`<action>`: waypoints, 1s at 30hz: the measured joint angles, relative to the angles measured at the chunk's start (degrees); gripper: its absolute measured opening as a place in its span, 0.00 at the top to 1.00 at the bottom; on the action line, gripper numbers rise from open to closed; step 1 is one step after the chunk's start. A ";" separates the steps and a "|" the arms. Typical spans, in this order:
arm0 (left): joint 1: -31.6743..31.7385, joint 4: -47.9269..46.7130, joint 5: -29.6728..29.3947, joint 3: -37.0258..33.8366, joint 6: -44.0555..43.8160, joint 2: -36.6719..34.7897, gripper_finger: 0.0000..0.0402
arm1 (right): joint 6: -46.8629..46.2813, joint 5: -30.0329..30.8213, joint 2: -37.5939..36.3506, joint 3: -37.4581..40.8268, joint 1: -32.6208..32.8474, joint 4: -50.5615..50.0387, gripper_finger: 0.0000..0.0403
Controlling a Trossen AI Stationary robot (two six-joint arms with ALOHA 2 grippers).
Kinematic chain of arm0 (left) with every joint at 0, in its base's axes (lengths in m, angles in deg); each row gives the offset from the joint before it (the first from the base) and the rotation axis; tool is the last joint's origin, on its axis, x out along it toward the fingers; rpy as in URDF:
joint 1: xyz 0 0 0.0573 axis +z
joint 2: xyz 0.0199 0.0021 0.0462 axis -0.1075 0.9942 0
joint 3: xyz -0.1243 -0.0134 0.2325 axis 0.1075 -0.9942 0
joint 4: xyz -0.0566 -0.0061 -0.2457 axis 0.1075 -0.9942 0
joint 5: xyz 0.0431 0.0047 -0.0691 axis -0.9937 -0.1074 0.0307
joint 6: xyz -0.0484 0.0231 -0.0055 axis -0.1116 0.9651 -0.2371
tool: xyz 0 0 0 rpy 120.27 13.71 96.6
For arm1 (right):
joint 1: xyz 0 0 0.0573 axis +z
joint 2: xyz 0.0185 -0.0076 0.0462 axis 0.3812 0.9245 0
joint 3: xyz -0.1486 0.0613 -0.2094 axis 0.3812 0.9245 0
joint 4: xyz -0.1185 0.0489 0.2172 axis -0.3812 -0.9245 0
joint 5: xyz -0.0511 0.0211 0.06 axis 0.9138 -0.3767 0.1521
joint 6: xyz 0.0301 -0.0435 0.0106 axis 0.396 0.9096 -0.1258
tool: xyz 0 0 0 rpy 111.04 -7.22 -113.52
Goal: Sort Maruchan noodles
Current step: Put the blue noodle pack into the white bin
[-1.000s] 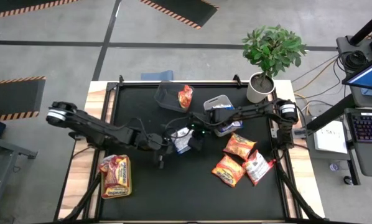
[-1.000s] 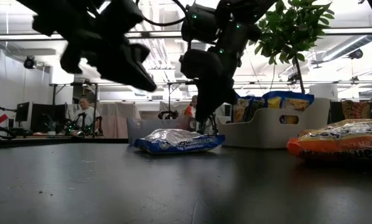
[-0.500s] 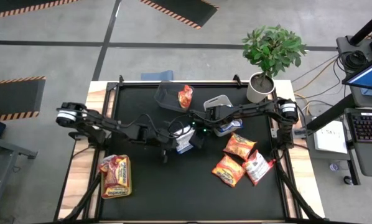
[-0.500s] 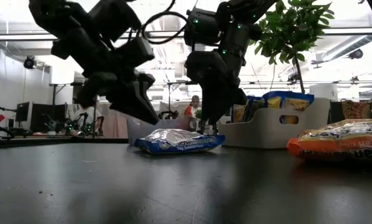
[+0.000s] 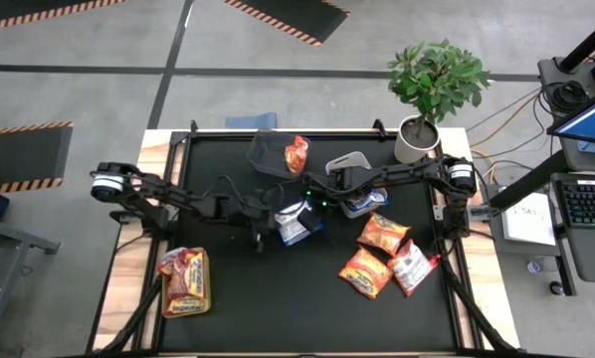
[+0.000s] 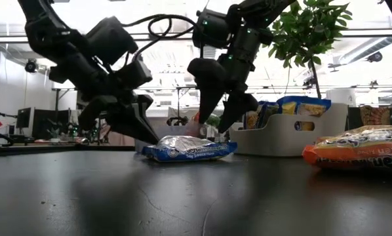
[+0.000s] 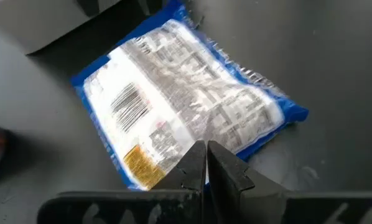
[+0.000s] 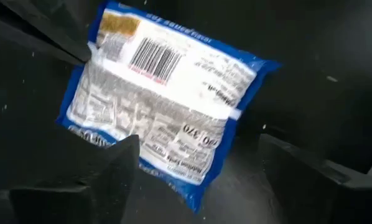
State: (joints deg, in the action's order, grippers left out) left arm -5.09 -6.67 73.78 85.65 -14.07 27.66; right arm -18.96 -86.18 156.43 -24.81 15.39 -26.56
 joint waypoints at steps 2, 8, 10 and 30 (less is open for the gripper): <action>0.56 2.21 0.74 -1.04 0.04 0.27 1.00 | -0.55 0.57 0.00 0.00 -0.15 0.79 0.19; 0.90 4.65 2.07 -4.49 -0.65 0.45 1.00 | -2.28 0.64 0.04 0.38 -0.42 2.89 0.16; 0.92 5.10 2.05 -5.33 -1.53 0.45 1.00 | -2.89 0.66 0.06 0.73 -0.42 3.73 0.16; 0.92 7.16 7.73 -3.22 -1.42 -0.28 1.00 | -5.02 -1.46 0.11 1.51 -0.14 3.18 0.18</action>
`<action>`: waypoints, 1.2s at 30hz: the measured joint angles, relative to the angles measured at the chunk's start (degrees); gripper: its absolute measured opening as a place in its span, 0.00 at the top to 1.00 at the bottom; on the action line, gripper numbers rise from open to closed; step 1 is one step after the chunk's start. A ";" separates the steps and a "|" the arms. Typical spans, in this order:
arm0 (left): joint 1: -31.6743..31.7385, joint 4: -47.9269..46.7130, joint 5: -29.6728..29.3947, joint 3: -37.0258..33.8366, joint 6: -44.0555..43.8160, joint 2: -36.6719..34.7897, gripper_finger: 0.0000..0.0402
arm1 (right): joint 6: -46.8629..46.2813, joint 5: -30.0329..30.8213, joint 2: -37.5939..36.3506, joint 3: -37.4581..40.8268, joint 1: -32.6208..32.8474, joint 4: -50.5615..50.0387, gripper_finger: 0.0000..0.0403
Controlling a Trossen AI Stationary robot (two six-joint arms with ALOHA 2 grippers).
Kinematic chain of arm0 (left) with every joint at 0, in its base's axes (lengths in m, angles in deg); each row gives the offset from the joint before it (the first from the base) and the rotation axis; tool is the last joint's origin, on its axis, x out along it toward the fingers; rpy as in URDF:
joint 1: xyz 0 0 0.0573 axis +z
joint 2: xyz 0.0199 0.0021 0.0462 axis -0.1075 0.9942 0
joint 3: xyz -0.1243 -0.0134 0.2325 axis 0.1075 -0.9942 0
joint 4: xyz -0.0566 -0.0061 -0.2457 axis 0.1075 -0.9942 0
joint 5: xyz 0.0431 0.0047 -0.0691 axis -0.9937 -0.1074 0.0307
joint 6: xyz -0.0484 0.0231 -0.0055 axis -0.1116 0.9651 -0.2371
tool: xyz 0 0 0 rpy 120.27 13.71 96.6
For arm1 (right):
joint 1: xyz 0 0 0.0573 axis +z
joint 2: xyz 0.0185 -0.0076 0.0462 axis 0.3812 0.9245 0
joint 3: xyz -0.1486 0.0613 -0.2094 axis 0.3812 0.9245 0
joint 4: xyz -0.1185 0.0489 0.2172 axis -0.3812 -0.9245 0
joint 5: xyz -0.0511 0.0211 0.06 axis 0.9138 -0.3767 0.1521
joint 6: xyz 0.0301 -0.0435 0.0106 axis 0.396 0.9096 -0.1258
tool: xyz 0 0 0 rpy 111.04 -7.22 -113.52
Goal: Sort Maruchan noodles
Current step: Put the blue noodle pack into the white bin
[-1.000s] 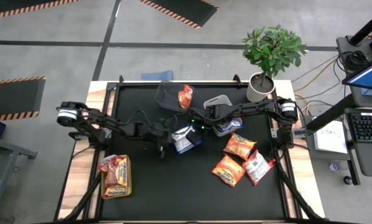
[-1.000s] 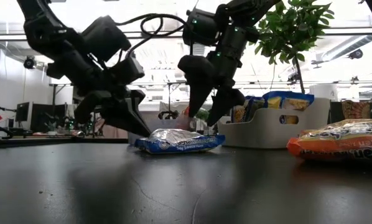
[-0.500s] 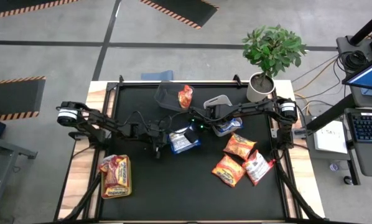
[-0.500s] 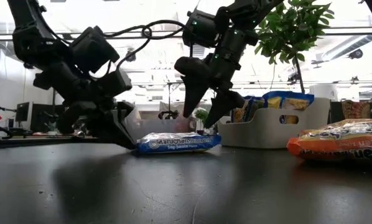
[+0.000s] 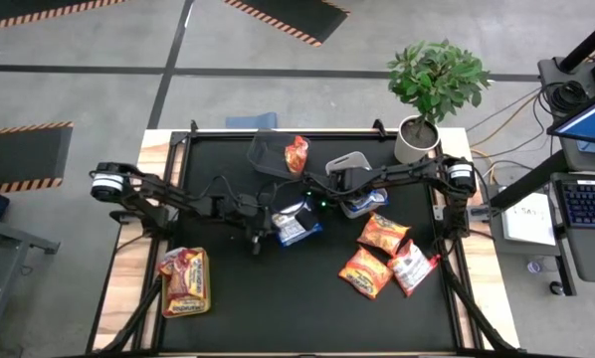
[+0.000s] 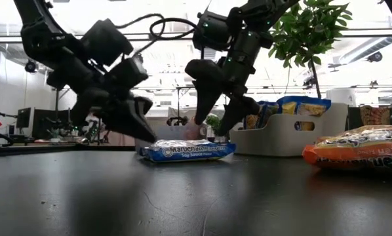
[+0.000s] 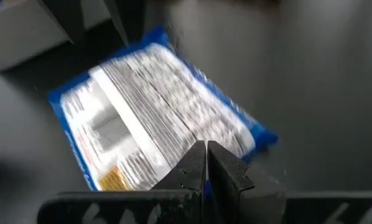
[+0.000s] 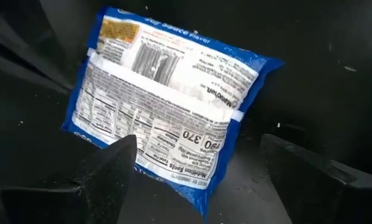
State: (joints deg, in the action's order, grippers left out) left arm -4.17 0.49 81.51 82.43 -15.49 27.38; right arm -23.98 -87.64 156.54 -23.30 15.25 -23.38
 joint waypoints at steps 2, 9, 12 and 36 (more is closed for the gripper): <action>0.04 -0.11 -0.02 -0.32 -0.02 1.03 1.00 | -0.06 0.00 0.00 0.23 0.04 -0.07 0.18; 0.15 1.85 0.06 -0.31 -1.63 6.25 1.00 | -2.18 0.37 0.00 2.66 0.02 2.61 0.17; 0.15 2.90 0.07 -0.17 -2.62 7.96 1.00 | -2.84 0.46 0.00 2.95 0.02 4.09 0.17; 0.15 3.42 -0.07 -1.07 -3.23 8.84 1.00 | -0.67 1.60 0.00 8.99 0.97 19.50 0.16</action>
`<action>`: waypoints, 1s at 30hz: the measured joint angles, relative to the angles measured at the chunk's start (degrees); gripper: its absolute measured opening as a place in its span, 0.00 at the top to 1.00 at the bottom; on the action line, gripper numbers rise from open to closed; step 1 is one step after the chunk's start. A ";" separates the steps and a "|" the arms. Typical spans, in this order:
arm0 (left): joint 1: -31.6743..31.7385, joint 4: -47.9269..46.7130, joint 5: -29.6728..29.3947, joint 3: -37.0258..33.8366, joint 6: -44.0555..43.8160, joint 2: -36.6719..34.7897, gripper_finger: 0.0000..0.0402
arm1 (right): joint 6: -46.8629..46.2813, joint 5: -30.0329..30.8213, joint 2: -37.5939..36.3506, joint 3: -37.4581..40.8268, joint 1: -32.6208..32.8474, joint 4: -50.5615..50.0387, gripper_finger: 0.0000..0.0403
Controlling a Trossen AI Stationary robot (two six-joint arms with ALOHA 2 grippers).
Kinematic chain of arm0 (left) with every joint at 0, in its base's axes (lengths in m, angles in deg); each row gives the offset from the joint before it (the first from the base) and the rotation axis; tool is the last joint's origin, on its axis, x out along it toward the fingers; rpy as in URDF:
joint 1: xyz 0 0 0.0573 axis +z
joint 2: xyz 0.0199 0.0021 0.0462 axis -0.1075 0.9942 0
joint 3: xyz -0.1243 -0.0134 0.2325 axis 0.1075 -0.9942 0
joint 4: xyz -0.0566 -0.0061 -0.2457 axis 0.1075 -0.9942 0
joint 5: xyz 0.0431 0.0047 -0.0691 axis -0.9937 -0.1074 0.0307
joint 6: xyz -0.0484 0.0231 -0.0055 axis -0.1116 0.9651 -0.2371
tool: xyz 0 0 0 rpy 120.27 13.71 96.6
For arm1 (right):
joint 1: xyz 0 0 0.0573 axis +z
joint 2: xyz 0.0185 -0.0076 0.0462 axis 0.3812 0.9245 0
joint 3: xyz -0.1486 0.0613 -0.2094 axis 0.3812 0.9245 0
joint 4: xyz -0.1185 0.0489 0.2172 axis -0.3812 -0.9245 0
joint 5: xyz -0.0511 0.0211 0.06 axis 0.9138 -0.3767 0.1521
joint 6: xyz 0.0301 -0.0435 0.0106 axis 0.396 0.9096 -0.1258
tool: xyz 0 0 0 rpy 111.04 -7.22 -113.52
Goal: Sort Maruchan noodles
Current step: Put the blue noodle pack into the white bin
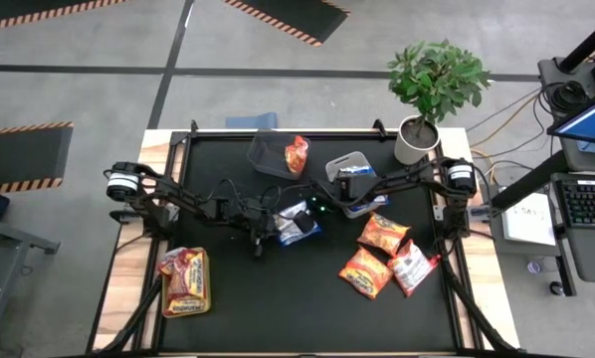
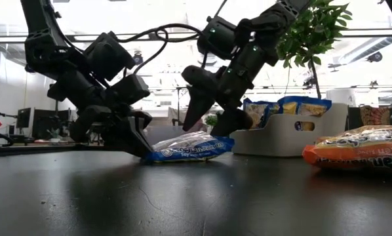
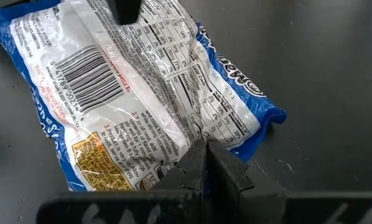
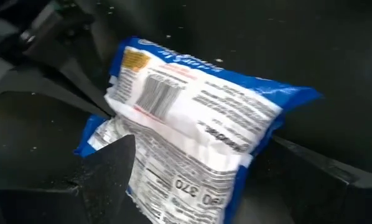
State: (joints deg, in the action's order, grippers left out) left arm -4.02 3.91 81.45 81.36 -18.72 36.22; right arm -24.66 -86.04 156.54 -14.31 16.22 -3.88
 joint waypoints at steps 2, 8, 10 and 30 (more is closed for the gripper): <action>0.00 0.06 0.00 -0.01 0.00 0.00 1.00 | 0.04 -0.32 0.00 0.88 0.32 2.42 0.17; 0.00 0.47 -0.02 -0.11 0.00 0.07 1.00 | -0.58 -2.61 0.00 4.42 1.29 10.74 0.19; 0.00 0.48 -0.02 -0.11 -0.01 0.07 1.00 | -0.65 -2.88 0.00 5.55 1.63 13.42 0.19; 0.00 2.09 -0.04 -0.20 -0.04 0.15 1.00 | 0.03 -2.81 0.00 6.79 1.94 17.16 0.50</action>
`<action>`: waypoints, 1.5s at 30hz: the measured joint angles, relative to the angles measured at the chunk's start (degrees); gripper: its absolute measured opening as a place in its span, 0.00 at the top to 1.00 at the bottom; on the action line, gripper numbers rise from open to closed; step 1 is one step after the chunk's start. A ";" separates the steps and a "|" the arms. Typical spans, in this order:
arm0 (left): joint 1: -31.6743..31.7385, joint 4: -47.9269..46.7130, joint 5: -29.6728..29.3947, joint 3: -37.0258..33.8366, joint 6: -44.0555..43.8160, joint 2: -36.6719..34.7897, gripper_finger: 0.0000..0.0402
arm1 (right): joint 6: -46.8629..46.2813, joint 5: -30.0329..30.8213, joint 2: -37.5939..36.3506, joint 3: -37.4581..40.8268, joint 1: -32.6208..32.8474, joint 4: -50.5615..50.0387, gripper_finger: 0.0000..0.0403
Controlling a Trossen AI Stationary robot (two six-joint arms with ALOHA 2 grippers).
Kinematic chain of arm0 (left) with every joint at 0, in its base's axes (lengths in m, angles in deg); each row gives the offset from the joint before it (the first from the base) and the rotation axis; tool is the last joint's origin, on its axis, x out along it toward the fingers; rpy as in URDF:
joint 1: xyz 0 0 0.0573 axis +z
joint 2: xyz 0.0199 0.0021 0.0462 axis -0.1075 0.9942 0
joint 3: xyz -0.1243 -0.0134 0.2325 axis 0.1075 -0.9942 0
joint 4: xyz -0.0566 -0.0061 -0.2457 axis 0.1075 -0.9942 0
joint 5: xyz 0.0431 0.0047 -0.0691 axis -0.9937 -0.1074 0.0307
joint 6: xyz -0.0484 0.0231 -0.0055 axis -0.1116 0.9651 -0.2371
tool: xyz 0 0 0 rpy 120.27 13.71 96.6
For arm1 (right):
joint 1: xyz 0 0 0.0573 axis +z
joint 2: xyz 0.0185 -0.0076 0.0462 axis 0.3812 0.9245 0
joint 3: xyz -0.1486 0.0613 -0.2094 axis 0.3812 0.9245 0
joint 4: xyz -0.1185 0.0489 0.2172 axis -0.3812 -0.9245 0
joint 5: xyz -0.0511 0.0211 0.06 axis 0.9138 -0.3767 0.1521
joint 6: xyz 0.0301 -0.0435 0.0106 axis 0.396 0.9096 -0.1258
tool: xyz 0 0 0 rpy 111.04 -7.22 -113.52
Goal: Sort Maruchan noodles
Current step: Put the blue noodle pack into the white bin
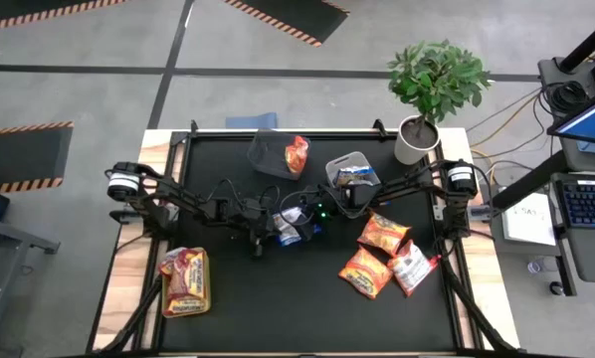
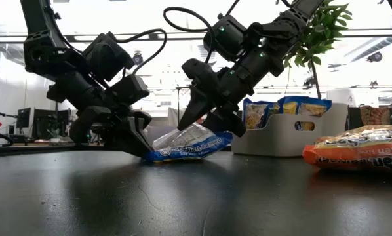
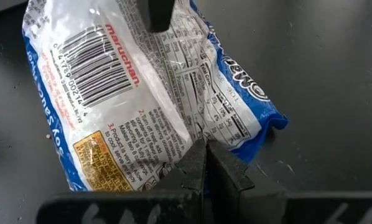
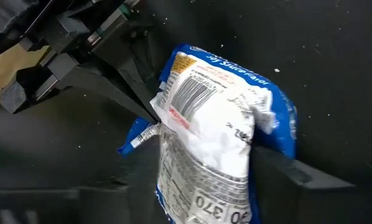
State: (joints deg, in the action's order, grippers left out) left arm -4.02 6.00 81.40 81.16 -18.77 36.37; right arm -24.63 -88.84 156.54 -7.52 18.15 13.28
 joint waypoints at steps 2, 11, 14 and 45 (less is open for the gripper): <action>0.00 0.45 0.00 0.00 0.00 -0.02 1.00 | 0.09 0.01 0.00 -0.01 0.00 -0.07 0.58; -0.02 0.68 0.01 0.02 -0.72 -0.26 1.00 | 1.51 0.07 0.00 0.00 0.00 -0.12 0.78; 0.00 0.61 0.00 0.02 -1.22 -0.75 1.00 | 1.85 0.07 0.00 0.00 0.00 -0.06 0.82; -0.11 -4.13 0.15 -7.73 -2.38 -24.00 1.00 | 0.68 0.15 -1.49 -0.14 0.13 0.03 0.92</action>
State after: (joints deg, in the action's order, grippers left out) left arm -4.12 1.87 81.56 73.43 -21.14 12.37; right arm -23.95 -88.70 155.05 -7.66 18.29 13.30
